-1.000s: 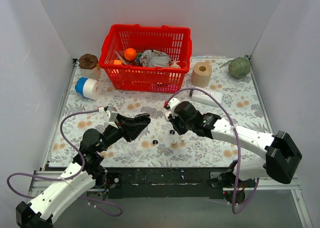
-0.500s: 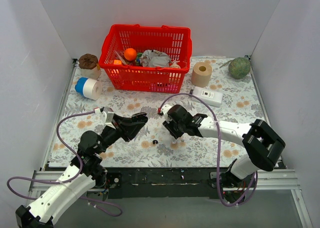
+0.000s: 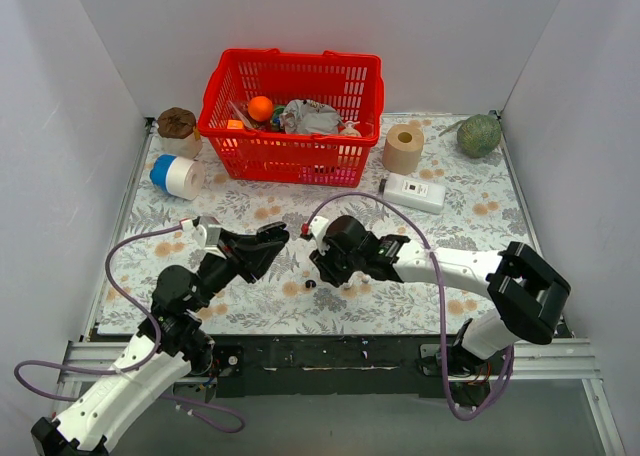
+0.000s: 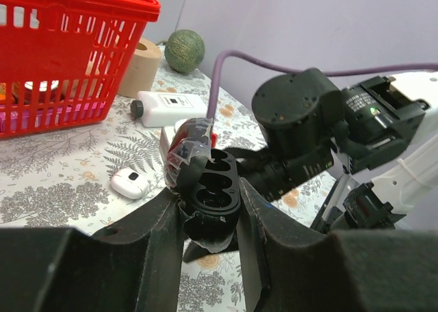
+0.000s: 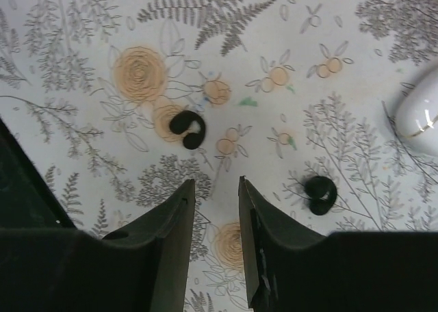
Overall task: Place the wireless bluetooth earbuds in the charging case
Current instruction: Pick up the earbud from the center of the board.
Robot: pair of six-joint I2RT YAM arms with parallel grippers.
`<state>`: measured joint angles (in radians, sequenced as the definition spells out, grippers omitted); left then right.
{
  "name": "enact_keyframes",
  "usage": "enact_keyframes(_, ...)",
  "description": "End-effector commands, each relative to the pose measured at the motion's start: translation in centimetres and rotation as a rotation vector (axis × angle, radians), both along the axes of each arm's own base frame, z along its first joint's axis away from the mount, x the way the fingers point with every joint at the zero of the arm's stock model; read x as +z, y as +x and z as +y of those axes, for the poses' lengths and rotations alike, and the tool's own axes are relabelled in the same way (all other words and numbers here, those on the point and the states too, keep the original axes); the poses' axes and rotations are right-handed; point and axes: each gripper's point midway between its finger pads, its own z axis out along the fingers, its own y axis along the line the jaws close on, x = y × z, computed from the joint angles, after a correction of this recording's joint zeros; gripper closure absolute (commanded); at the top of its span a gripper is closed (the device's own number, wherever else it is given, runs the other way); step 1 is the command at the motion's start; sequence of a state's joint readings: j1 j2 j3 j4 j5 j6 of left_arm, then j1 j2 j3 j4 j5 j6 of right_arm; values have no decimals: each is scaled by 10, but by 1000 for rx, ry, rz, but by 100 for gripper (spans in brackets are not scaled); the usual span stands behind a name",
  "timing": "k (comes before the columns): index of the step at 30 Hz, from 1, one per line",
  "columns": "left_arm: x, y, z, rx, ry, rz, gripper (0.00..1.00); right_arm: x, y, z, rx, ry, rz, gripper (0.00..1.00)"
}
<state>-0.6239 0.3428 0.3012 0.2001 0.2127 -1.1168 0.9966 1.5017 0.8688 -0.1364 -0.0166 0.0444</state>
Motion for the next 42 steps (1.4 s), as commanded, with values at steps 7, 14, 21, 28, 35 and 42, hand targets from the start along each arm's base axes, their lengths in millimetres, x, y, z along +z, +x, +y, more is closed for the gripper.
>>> enact_keyframes(7,9,3,15,81,-33,1,100,-1,-7,36,42,46,39,59)
enact_keyframes(14,8,2,16,85,-28,3,100,-11,-2,45,35,27,52,58)
enact_keyframes(21,8,2,17,86,-29,4,100,-12,5,49,15,25,38,57)
enact_keyframes(28,7,3,17,90,-26,5,100,-18,5,52,11,3,41,57)
enact_keyframes(35,7,3,17,88,-25,4,100,-30,-2,52,20,-28,49,57)
enact_keyframes(42,8,2,16,82,-25,2,100,-33,-4,52,13,-47,31,57)
